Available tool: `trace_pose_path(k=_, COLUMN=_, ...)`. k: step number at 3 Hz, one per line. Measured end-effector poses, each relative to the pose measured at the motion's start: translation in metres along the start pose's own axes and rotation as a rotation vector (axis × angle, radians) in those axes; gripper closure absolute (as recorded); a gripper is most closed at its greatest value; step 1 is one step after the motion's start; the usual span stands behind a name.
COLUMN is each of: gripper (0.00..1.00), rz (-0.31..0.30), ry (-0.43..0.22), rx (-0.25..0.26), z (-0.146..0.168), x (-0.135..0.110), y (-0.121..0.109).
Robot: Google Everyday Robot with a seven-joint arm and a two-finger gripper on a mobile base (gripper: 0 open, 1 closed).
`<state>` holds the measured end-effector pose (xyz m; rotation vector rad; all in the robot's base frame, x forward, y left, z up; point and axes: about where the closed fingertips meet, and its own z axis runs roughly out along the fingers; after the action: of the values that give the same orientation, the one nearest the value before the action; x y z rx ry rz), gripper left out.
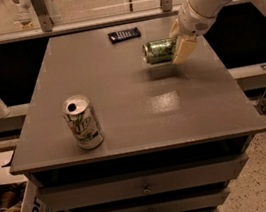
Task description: Move green can near rxbar blueberry
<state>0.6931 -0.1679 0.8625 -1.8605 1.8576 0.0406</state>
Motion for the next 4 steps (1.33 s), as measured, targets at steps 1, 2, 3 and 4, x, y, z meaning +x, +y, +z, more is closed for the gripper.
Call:
trace_pose_path(k=1, gripper=1.0, rz=0.015, ry=0.067, rx=0.082, z=0.004, x=0.0, y=-0.029)
trace_pose_path(k=2, gripper=1.0, rz=0.042, ry=0.145, rx=0.147, z=0.013, x=0.006, y=-0.062)
trace_pose_path(k=3, gripper=1.0, rz=0.062, ry=0.219, rx=0.185, z=0.029, x=0.006, y=-0.093)
trace_pose_path(k=4, gripper=1.0, rz=0.086, ry=0.258, rx=0.199, z=0.046, x=0.0, y=-0.118)
